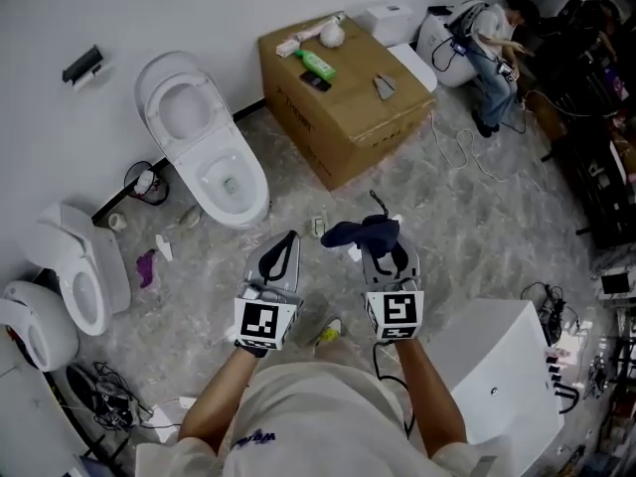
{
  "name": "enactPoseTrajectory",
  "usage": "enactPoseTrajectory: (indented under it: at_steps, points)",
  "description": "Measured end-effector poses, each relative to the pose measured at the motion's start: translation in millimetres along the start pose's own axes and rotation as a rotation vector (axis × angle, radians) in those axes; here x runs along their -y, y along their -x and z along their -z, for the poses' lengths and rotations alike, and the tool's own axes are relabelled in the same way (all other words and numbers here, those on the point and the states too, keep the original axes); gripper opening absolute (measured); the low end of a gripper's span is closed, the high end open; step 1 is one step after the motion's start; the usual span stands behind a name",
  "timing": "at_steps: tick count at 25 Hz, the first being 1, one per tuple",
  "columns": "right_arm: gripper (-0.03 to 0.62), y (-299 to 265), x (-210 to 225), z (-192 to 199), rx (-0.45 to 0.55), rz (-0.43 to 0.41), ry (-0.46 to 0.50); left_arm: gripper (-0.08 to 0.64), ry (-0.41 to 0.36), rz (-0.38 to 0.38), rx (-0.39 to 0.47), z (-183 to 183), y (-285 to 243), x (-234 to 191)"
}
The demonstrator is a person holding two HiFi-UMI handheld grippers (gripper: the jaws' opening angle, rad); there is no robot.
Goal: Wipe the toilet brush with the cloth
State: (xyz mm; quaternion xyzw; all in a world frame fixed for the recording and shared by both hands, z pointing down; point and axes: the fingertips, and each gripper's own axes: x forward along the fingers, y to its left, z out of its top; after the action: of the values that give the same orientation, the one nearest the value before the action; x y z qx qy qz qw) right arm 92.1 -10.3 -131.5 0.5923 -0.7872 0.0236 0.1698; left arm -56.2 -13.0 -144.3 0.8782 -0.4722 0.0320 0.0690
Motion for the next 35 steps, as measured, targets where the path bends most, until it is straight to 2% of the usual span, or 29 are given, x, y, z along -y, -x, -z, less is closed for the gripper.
enactPoseTrajectory:
  at_steps: [4, 10, 16, 24, 35]
  points:
    - [0.16, 0, 16, -21, 0.059, 0.027, -0.034, 0.002, -0.002, 0.024, 0.064, -33, -8, 1]
    - [0.16, 4, 25, -38, 0.122, 0.041, -0.052, 0.002, -0.053, 0.003, 0.066, -40, -19, -3]
    - [0.16, 11, 24, -32, 0.119, 0.035, -0.068, 0.002, -0.058, 0.014, 0.05, -38, -23, 5]
    - [0.16, 12, 33, -40, 0.113, 0.011, -0.046, 0.002, -0.074, 0.076, 0.019, -36, -30, 25]
    - [0.16, 11, 32, -37, 0.1, -0.013, -0.054, 0.002, -0.093, 0.077, 0.009, -35, -33, 22]
